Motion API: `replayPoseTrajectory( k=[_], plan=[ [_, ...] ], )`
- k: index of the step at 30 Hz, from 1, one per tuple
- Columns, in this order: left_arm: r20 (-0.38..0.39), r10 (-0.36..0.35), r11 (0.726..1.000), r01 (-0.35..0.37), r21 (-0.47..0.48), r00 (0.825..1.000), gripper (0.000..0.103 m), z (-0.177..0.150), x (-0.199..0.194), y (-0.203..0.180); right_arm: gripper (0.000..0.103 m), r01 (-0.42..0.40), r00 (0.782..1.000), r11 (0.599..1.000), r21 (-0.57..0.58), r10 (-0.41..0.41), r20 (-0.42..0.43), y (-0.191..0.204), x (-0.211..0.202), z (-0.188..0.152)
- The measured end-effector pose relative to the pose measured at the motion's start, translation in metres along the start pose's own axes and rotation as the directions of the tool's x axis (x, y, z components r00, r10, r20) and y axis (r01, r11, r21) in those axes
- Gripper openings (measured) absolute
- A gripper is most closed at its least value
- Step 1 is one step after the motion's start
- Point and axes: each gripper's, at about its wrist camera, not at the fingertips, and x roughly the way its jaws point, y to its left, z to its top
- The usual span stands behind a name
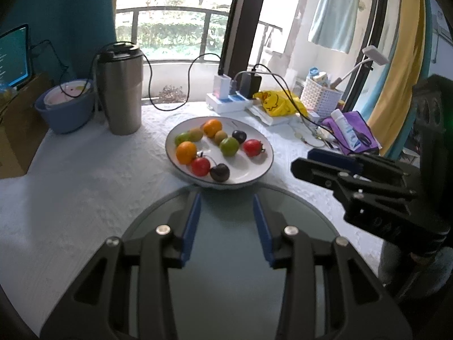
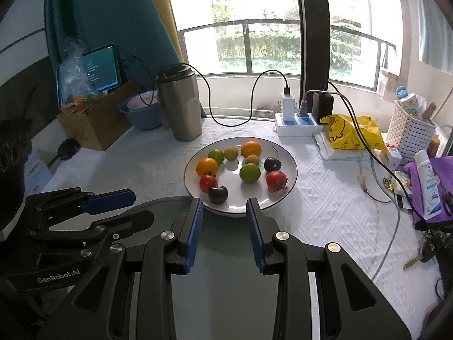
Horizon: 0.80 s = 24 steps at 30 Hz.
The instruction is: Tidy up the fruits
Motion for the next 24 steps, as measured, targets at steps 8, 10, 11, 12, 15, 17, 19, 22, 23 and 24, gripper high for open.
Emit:
replayPoseTrajectory(
  k=[8,10,11,12,15,17,19,22,23,24],
  plan=[
    [0.017,0.010,1.000,-0.010,-0.006,1.000,0.041,-0.016,-0.024,0.002,0.034,0.002,1.000,1.000,-0.009,-0.002,0.010,0.016,-0.019,-0.012],
    [0.022,0.017,1.000,-0.017,-0.008,1.000,0.042,-0.021,-0.030,0.001,0.034,0.002,1.000,1.000,-0.013,-0.002,0.012,0.020,-0.024,-0.016],
    [0.024,0.021,1.000,-0.021,-0.007,0.999,0.042,-0.023,-0.033,0.001,0.034,0.003,1.000,1.000,-0.015,-0.003,0.013,0.021,-0.026,-0.018],
    [0.027,0.027,1.000,-0.026,-0.007,0.999,0.043,-0.025,-0.036,0.001,0.034,0.004,1.000,1.000,-0.016,-0.004,0.015,0.023,-0.029,-0.019],
    [0.044,0.046,0.999,-0.046,-0.004,0.998,0.046,-0.031,-0.047,-0.001,0.034,0.011,1.000,1.000,-0.017,-0.010,0.022,0.026,-0.038,-0.024],
    [0.056,0.052,0.999,-0.052,0.001,0.997,0.057,-0.035,-0.056,-0.002,0.034,0.018,0.999,1.000,-0.019,-0.017,0.030,0.028,-0.046,-0.028],
    [0.069,0.052,0.999,-0.052,0.001,0.996,0.073,-0.038,-0.065,-0.003,0.034,0.027,0.999,0.999,-0.018,-0.026,0.038,0.030,-0.055,-0.031],
    [0.096,0.071,0.997,-0.072,0.006,0.993,0.079,-0.041,-0.081,-0.005,0.034,0.042,0.998,0.999,-0.015,-0.041,0.051,0.032,-0.067,-0.035],
    [0.107,0.081,0.997,-0.083,0.010,0.991,0.081,-0.042,-0.086,-0.006,0.034,0.047,0.997,0.999,-0.013,-0.046,0.056,0.033,-0.072,-0.036],
    [0.117,0.089,0.996,-0.091,0.014,0.989,0.083,-0.042,-0.091,-0.007,0.034,0.050,0.997,0.999,-0.012,-0.050,0.060,0.033,-0.075,-0.036]
  ],
)
